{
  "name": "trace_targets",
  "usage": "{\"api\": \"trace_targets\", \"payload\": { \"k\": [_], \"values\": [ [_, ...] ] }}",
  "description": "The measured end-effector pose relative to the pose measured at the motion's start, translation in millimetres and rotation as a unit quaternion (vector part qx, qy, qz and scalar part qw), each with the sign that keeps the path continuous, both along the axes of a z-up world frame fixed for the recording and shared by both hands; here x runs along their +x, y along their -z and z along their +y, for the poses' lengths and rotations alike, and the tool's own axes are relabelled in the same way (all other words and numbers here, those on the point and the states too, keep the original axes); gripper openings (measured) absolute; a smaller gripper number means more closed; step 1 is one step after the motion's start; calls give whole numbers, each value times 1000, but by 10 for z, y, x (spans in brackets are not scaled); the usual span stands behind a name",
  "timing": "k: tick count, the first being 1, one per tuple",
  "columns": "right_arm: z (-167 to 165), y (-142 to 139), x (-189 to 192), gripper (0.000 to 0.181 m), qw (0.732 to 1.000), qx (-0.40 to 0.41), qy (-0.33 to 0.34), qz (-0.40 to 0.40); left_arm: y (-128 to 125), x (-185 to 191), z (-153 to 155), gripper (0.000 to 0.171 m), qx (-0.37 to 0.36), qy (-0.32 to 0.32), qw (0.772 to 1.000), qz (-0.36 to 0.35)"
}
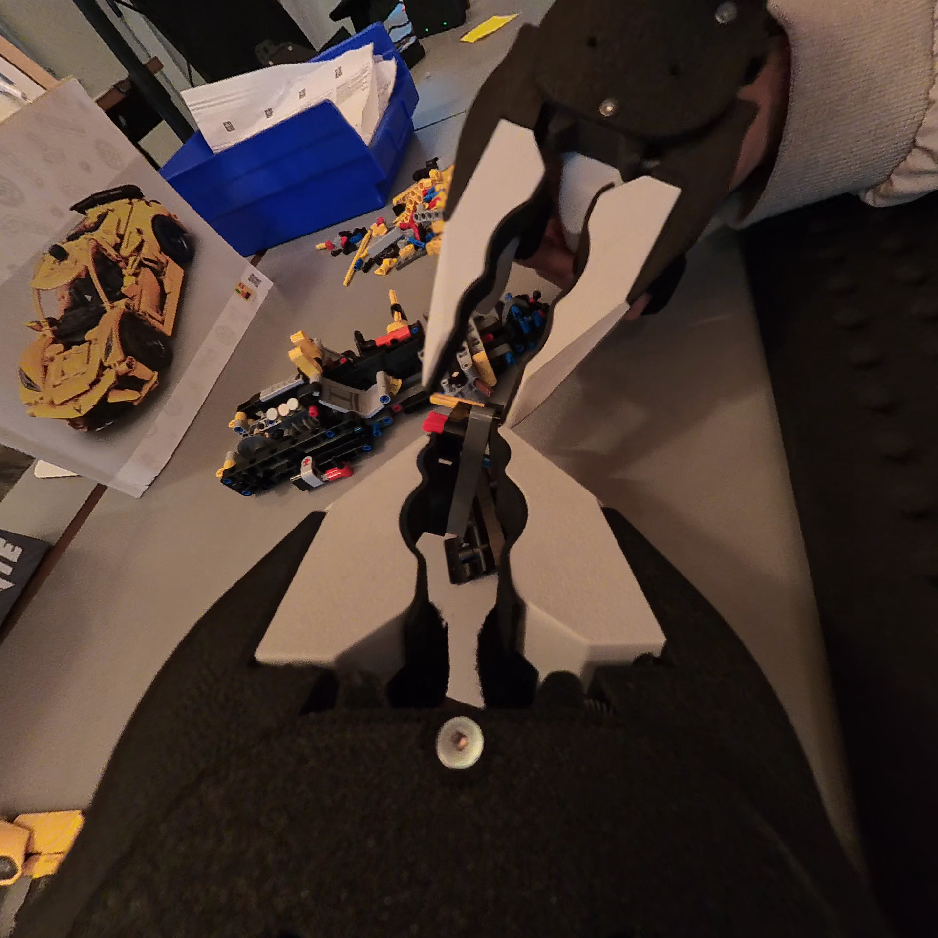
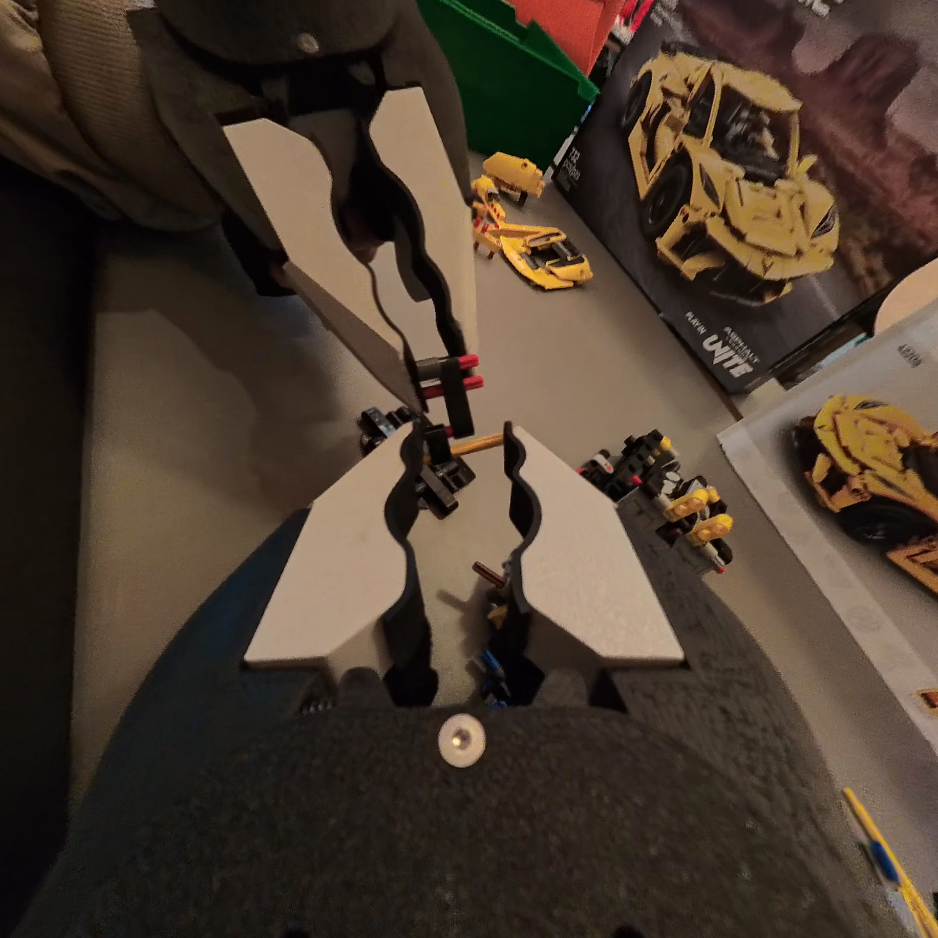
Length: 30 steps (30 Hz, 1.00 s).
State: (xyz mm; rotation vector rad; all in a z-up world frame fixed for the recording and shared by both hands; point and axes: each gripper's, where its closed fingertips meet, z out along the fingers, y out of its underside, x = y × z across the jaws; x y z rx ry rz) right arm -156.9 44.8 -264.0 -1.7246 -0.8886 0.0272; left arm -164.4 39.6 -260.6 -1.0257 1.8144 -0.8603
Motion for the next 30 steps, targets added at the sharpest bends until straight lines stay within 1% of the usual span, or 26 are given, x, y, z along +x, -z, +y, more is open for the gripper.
{"api": "trace_targets", "payload": {
  "k": [4, 6, 10, 12, 16, 19, 25, 28, 30],
  "values": [
    [-33, 34, -82, 32, 1000, -6, -18, -3, -3, -3, -19, 18, 4, 6, 1000, -2],
    [-6, 38, -27, 33, 1000, 1, -4, -15, 9, -3, -30, 18, 10, 8, 1000, -1],
    [15, 14, 21, 42, 1000, -7, 8, 8, 25, -8, -39, 18, 23, 12, 1000, -1],
    [18, 101, 39, 41, 1000, -29, 12, 3, 35, -10, -39, 19, 26, 13, 1000, 1],
    [-1, 135, 14, 33, 999, -31, 6, -13, 66, -11, -45, 18, 41, 15, 999, 4],
    [7, 124, 9, 37, 999, -14, 5, -30, 79, -22, -55, 18, 39, 21, 999, 9],
    [-18, 208, -21, 34, 999, -40, -4, -28, 125, -20, -87, 19, 45, 27, 999, 16],
    [-6, 151, -8, 35, 999, -28, 2, -23, 94, -9, -29, 18, 25, 11, 1000, 15],
    [-7, 85, -19, 43, 1000, -17, -2, -4, 6, -8, 10, 18, -29, 1, 1000, 7]
  ]
}}
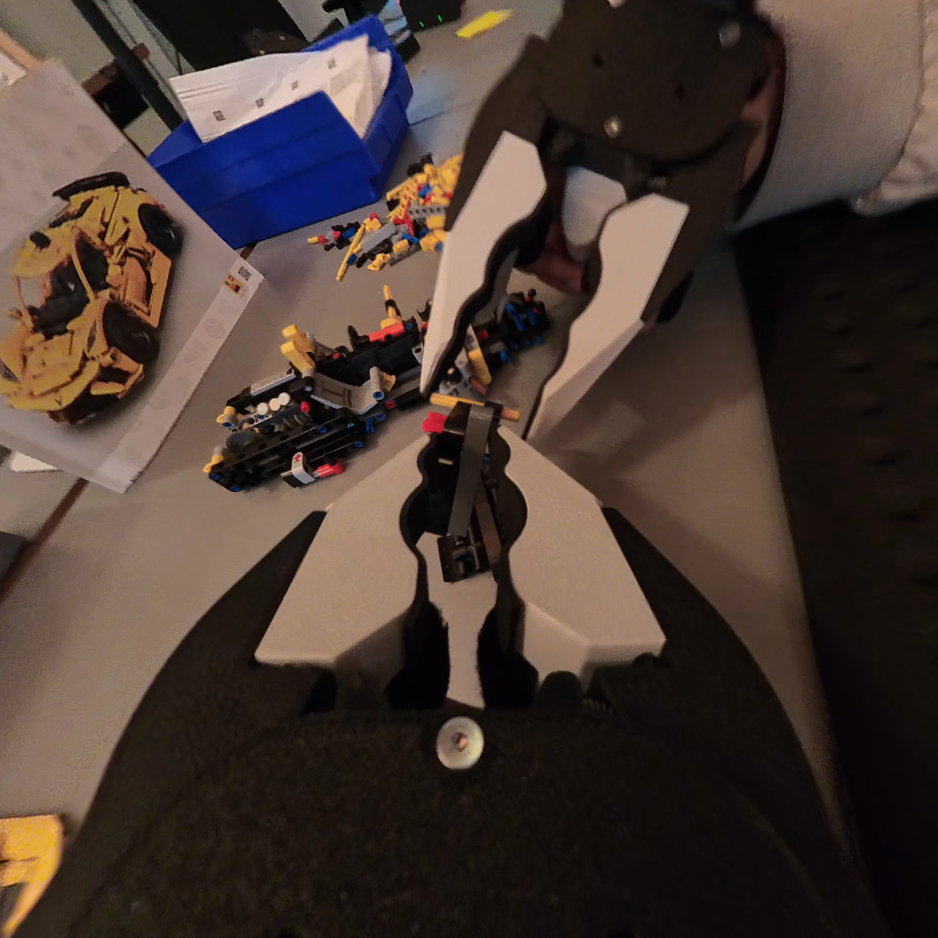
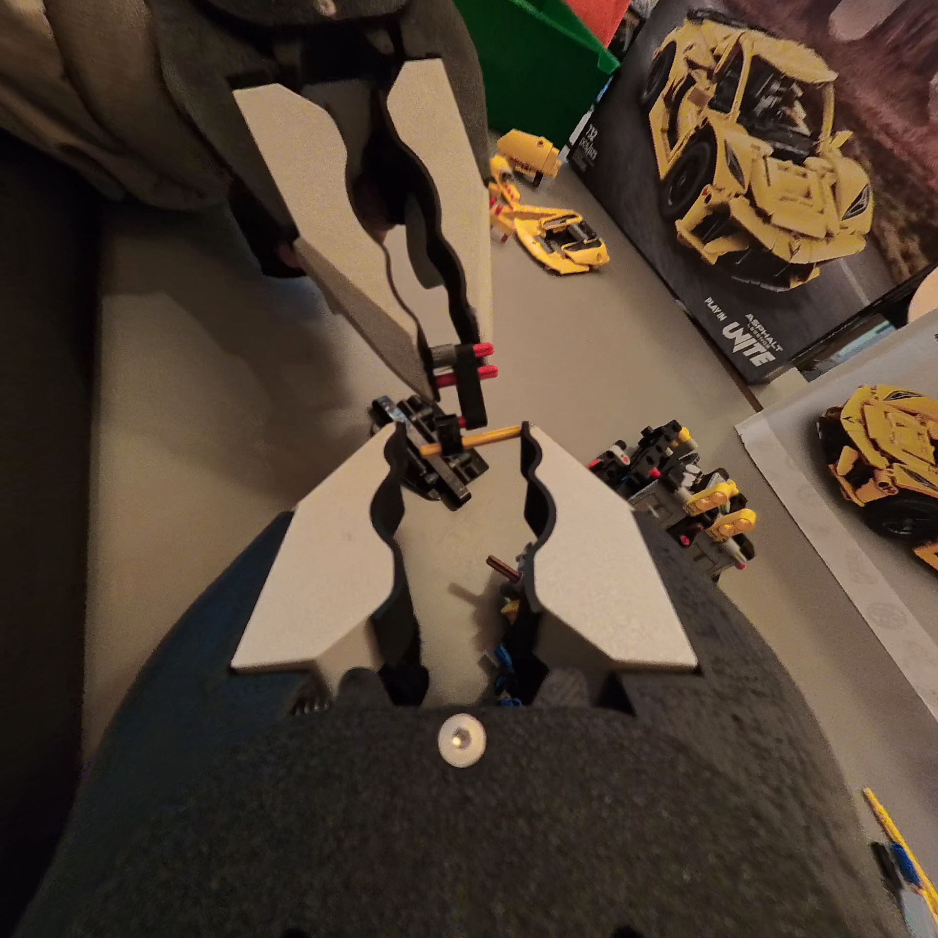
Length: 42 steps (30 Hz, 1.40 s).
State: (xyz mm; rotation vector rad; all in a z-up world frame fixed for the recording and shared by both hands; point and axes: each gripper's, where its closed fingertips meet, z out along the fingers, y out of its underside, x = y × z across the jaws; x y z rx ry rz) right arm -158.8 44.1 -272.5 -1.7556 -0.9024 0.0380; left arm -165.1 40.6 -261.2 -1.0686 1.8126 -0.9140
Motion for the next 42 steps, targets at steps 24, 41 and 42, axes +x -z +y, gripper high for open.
{"api": "trace_targets", "payload": {
  "k": [24, 41, 42],
  "values": [
    [-308, -1338, -44, 40, 863, 49, -136, 483, -1058, 6, -359, 19, -433, 125, 870, -198],
    [-320, -1476, 1, 27, 779, 33, -172, 603, -1151, 119, -366, 20, -457, 93, 847, -256],
    [-331, -1478, -2, 27, 780, 33, -174, 600, -1153, 120, -375, 20, -456, 93, 847, -257]
  ]
}}
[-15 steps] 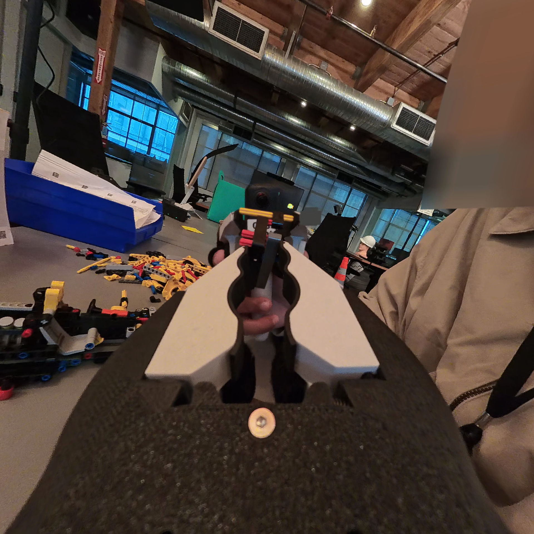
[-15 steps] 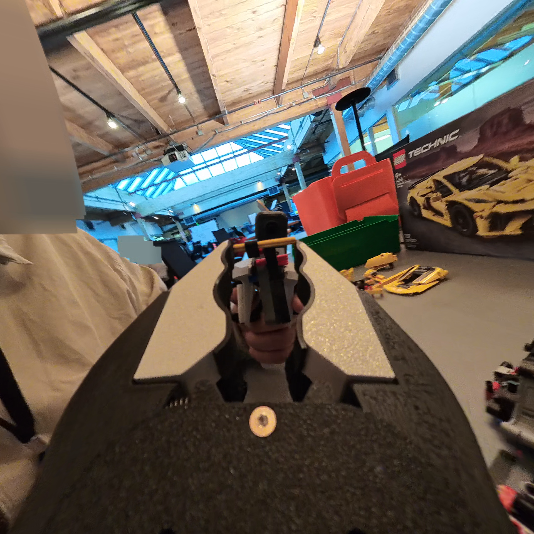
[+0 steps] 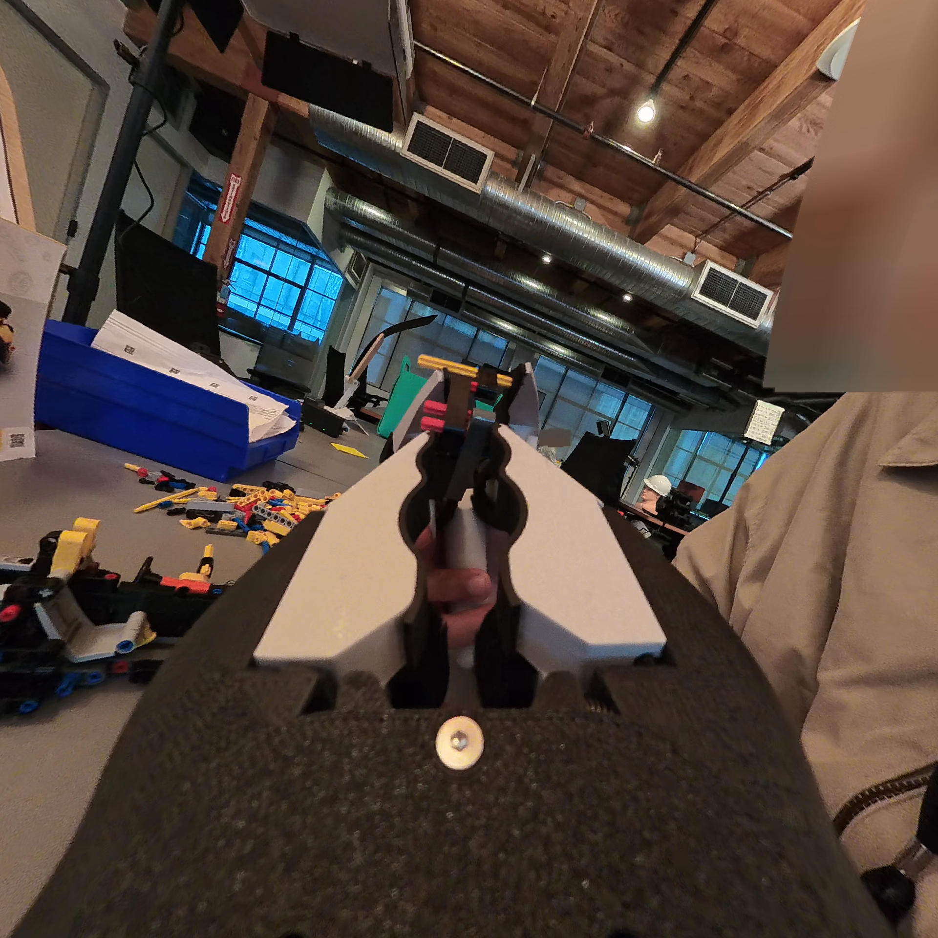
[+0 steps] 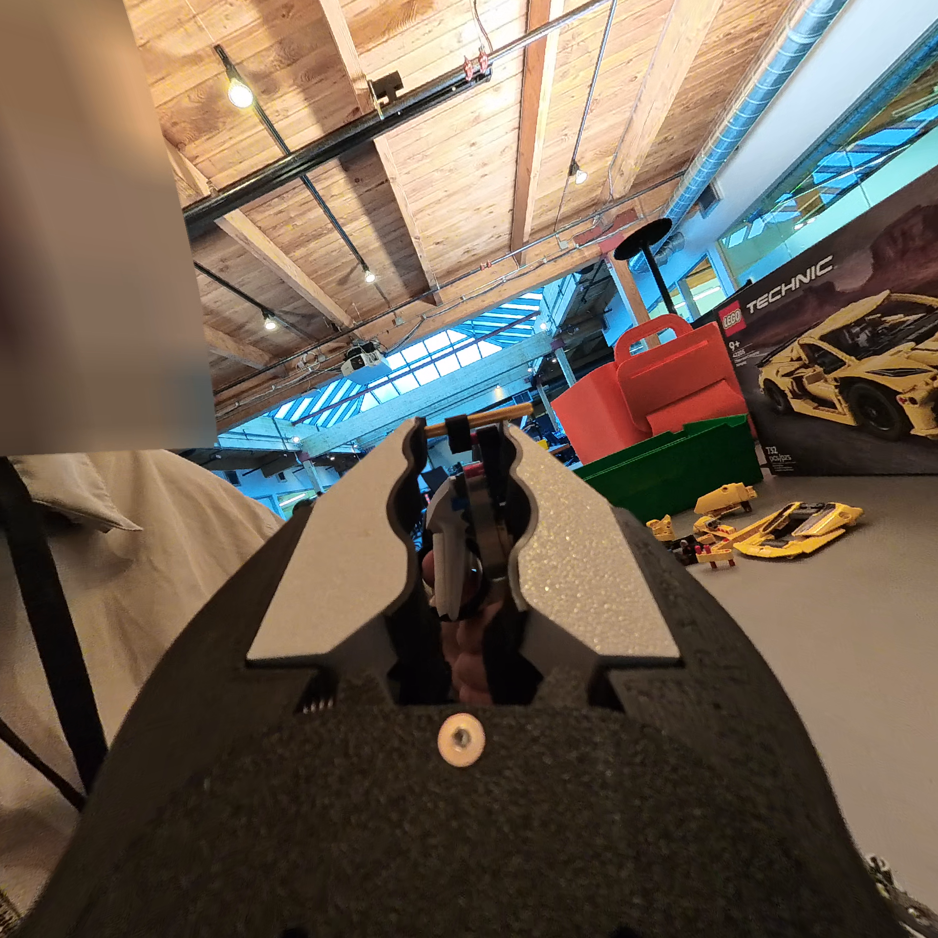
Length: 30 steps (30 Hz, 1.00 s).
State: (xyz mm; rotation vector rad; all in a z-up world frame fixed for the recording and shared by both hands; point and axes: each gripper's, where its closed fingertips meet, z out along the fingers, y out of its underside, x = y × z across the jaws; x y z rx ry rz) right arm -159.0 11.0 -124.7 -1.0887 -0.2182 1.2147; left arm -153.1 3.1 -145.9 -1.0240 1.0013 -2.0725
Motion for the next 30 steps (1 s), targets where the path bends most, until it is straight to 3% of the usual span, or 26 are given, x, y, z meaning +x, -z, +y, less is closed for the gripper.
{"api": "trace_targets", "payload": {
  "k": [11, 15, 17, 21, 27, 30],
  "values": [
    [-11, 7, 24, 21, 994, 38, 70, -76, -14, 19, -50, 20, -16, 8, 1000, 3],
    [-26, -26, 12, 21, 994, 48, 70, -69, -40, 9, -57, 20, -30, 19, 999, 0],
    [-1, -26, 18, 23, 1000, -1, 9, -2, -35, 11, -9, 20, -52, 25, 998, 4],
    [-33, 11, 9, 29, 987, -75, -120, 76, -11, 13, -22, 18, -58, 42, 997, 10],
    [-10, 65, 54, 27, 992, -64, -89, 56, 46, 57, -14, 18, -52, 30, 998, 27],
    [24, 108, 68, 24, 999, -38, -14, -17, 82, 80, 4, 18, -55, 27, 997, 38]
  ]
}}
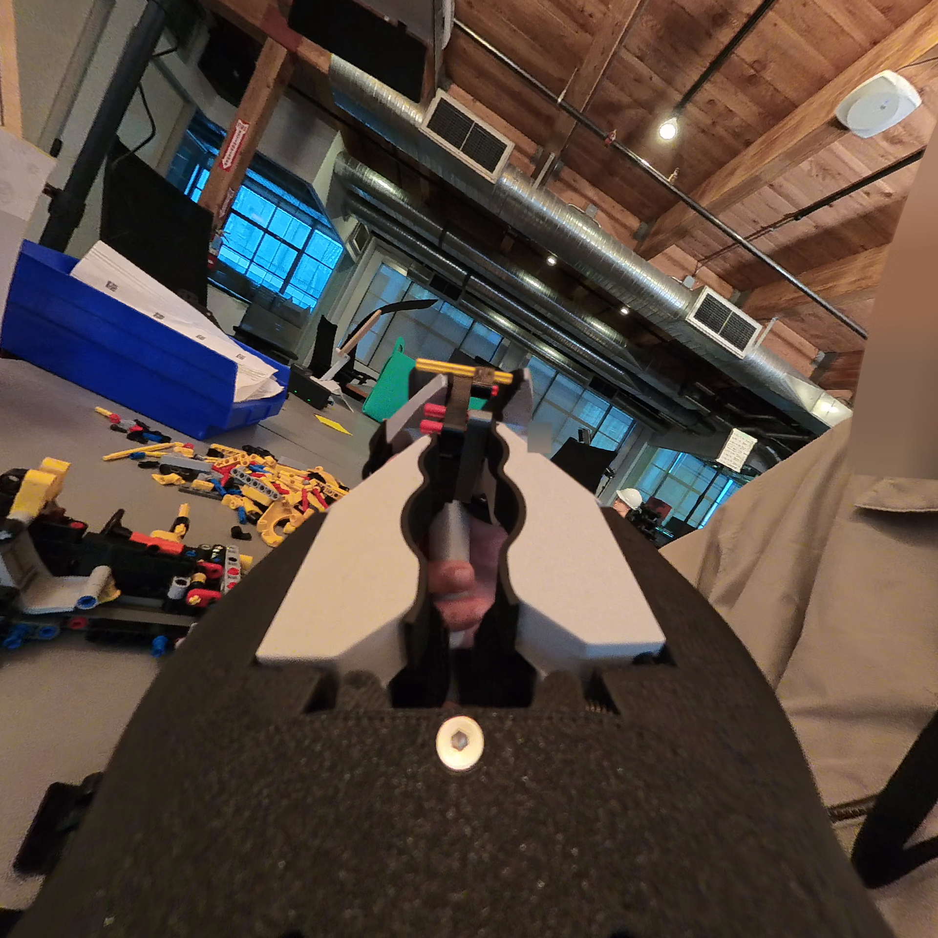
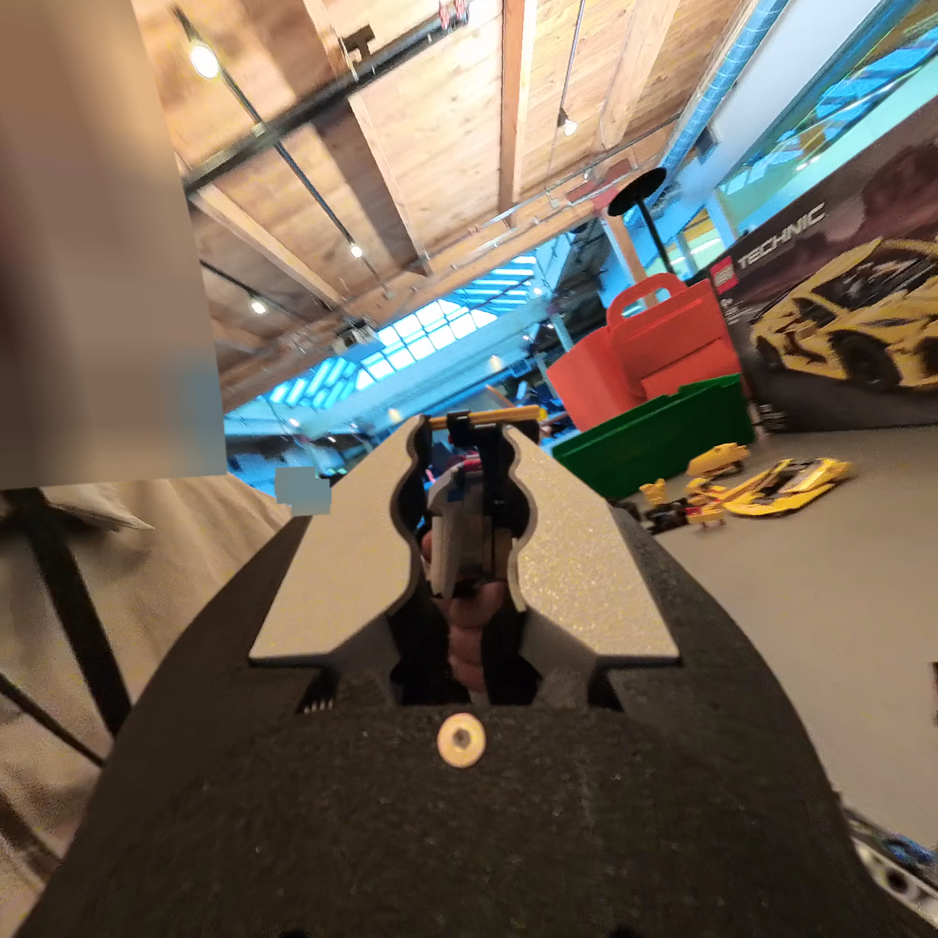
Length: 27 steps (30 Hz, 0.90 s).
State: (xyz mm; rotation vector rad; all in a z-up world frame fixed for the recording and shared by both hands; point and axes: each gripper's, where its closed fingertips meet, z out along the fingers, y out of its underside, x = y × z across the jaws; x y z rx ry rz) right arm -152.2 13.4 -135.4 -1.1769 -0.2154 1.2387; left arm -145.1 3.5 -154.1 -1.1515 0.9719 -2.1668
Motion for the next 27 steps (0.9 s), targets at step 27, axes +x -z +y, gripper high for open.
{"api": "trace_targets", "payload": {
  "k": [27],
  "values": [
    [-74, -45, 0, 14, 997, 32, 48, -52, -50, -24, -143, 17, 61, 1, 998, 3]
  ]
}}
